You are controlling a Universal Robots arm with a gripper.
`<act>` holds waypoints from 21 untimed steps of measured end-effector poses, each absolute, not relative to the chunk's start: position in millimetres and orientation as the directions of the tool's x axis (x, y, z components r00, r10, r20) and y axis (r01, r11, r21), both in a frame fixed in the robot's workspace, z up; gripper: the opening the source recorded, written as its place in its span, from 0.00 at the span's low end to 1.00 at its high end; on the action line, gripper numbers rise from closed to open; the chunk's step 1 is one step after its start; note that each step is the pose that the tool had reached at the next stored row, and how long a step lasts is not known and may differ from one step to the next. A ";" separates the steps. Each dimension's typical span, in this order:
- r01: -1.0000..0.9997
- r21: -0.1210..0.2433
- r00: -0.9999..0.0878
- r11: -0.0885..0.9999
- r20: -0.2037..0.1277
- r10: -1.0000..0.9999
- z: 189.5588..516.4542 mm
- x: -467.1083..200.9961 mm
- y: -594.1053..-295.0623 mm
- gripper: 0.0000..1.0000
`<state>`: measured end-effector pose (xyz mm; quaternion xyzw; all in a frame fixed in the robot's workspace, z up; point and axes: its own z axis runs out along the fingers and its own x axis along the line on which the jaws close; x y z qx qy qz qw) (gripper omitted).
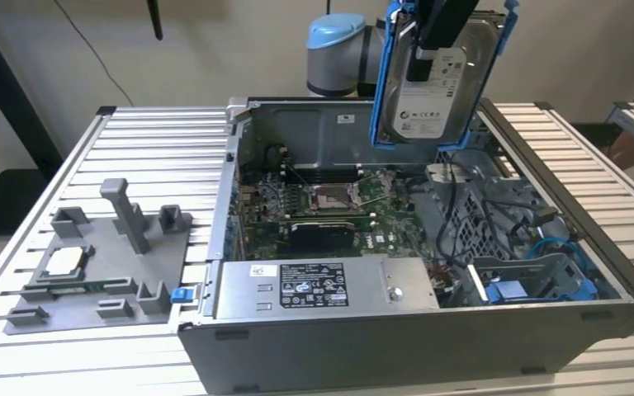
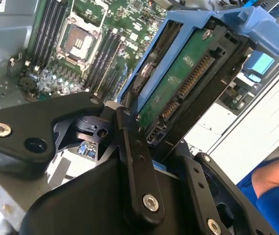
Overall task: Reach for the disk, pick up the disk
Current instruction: 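Pick up the disk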
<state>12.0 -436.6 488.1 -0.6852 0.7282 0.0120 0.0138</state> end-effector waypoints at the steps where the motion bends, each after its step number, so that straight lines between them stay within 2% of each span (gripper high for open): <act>1: -0.998 -0.001 -0.061 0.061 -0.037 -0.997 488.1 11.9 -436.6 0.00; 16: -0.998 -0.001 -0.061 0.061 -0.037 -0.997 487.4 11.9 -455.9 0.00; 21: -0.998 -0.001 -0.061 0.062 -0.037 -0.997 486.9 11.9 -476.4 0.00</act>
